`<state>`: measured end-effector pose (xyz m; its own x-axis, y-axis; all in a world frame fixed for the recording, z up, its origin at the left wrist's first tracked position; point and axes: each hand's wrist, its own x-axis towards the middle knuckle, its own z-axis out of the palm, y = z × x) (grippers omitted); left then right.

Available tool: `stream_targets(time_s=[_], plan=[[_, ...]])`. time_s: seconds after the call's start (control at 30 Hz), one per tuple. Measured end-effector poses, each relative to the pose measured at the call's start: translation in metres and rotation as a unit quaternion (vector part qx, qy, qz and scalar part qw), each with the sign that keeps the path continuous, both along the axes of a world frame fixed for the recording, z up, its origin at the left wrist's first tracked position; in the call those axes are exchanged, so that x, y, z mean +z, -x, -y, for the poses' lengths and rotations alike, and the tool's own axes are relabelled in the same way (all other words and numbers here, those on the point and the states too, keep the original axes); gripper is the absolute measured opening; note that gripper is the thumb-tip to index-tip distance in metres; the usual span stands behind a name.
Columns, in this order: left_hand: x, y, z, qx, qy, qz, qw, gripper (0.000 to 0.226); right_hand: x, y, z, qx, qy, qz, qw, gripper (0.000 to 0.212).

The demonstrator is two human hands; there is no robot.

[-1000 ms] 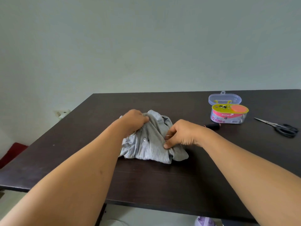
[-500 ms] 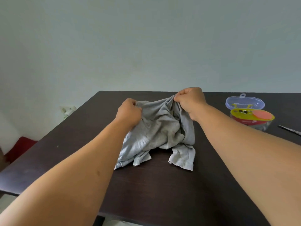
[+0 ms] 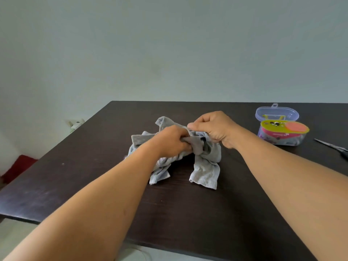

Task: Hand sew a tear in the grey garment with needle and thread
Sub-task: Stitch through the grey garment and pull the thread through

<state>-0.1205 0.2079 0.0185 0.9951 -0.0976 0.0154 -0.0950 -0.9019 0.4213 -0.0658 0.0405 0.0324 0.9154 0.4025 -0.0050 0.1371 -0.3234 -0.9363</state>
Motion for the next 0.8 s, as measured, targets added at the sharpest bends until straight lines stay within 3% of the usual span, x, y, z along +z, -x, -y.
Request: stream_targets(time_s=[0.07,0.13,0.3,0.37,0.43,0.57,0.7,0.73,0.8], plan=[[0.012,-0.002,-0.005,0.059,0.159,-0.002,0.986,0.011,0.000,0.007,0.006,0.044,-0.015,-0.006,0.999,0.025],[0.030,0.000,-0.007,0.100,0.307,-0.029,0.946,0.013,0.001,0.011,0.007,0.056,-0.015,0.009,0.998,0.024],[0.065,0.007,-0.024,0.126,0.493,-0.062,0.859,0.025,0.035,0.019,-0.004,0.016,-0.091,0.018,0.996,0.008],[0.070,0.006,-0.031,0.152,0.495,-0.014,0.856,0.019,0.049,0.018,-0.007,-0.016,-0.149,0.007,0.989,0.014],[0.072,0.006,-0.037,0.203,0.415,0.045,0.886,0.015,0.056,0.015,-0.011,-0.058,-0.166,0.016,0.984,0.012],[0.059,0.008,-0.063,0.296,0.348,0.078,0.886,0.022,0.047,0.007,-0.012,-0.147,-0.081,0.035,0.985,0.004],[0.047,0.015,-0.072,0.338,0.186,0.087,0.918,0.023,0.037,0.003,-0.008,-0.100,-0.103,-0.015,0.990,0.013],[0.046,0.014,-0.071,0.341,0.188,0.097,0.916,0.022,0.038,0.003,-0.008,-0.076,-0.107,-0.039,0.991,0.020],[0.048,0.007,-0.067,0.349,0.331,0.098,0.871,0.026,0.045,0.004,-0.006,-0.003,-0.060,-0.095,0.994,0.036]])
